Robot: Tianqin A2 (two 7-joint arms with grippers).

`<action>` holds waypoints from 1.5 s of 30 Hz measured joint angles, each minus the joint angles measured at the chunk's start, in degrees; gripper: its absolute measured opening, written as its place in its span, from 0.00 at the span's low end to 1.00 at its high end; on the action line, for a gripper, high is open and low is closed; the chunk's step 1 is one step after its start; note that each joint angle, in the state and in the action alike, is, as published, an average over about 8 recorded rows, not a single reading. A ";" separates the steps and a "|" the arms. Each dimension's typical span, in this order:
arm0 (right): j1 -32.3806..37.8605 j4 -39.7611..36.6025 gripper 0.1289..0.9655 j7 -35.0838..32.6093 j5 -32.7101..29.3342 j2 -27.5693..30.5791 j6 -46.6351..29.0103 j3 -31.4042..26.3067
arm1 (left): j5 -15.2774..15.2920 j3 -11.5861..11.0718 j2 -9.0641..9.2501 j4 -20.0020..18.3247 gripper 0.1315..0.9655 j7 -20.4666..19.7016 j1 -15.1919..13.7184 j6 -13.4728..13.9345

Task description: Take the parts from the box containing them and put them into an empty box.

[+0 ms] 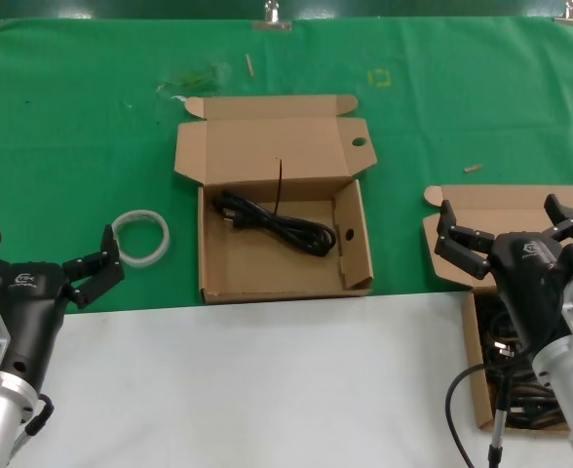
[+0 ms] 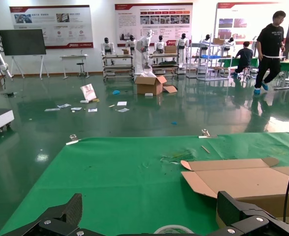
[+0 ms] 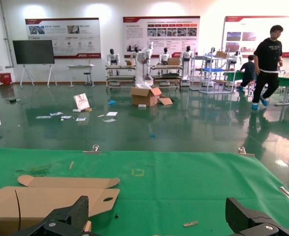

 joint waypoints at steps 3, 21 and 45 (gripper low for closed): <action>0.00 0.00 1.00 0.00 0.00 0.00 0.00 0.00 | 0.00 0.00 0.00 0.00 1.00 0.00 0.00 0.00; 0.00 0.00 1.00 0.00 0.00 0.00 0.00 0.00 | 0.00 0.00 0.00 0.00 1.00 0.00 0.00 0.00; 0.00 0.00 1.00 0.00 0.00 0.00 0.00 0.00 | 0.00 0.00 0.00 0.00 1.00 0.00 0.00 0.00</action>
